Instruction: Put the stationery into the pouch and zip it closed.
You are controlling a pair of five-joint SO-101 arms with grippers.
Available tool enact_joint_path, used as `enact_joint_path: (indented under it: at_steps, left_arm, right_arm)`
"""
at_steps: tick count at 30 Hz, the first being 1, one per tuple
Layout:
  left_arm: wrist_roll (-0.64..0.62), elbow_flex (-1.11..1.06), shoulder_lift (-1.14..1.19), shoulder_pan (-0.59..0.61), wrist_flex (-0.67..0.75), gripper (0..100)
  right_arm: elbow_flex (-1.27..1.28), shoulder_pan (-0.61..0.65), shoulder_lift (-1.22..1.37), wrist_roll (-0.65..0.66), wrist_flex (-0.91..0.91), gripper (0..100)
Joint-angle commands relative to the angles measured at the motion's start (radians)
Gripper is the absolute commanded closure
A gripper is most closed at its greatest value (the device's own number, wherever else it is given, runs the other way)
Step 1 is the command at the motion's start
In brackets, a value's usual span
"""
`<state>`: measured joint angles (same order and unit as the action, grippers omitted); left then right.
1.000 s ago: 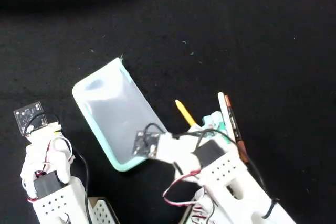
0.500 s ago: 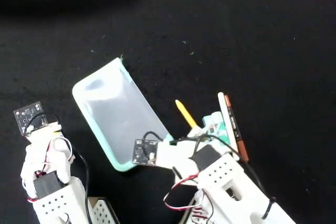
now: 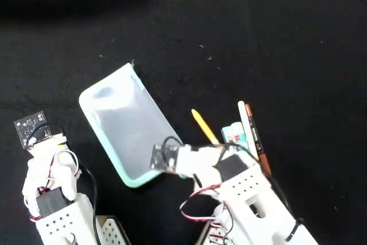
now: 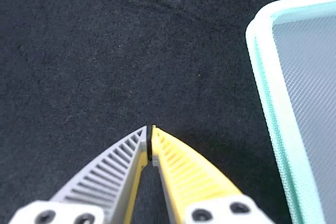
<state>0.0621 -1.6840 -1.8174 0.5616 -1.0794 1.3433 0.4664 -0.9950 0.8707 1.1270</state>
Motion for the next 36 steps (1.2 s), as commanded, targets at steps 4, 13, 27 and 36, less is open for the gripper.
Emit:
enact_joint_path:
  at_steps: [4, 13, 27, 36]
  left_arm:
    - [0.003, -0.015, -0.003, 0.008, -0.005, 97]
    - [0.003, -0.015, -0.003, 0.008, -0.005, 97]
    - [0.003, -0.015, -0.003, 0.008, 0.0, 97]
    - [0.003, -0.015, -0.003, 0.008, 0.002, 97]
  right_arm:
    - [-0.219, -0.032, -0.005, -0.086, 0.098, 98.5]
    - [-0.142, -0.169, -0.004, 0.044, 0.149, 90.2]
    - [-0.139, -0.071, -0.005, -0.009, 0.147, 80.4]
    - [-0.145, 0.02, 0.139, -0.109, -0.04, 80.4]
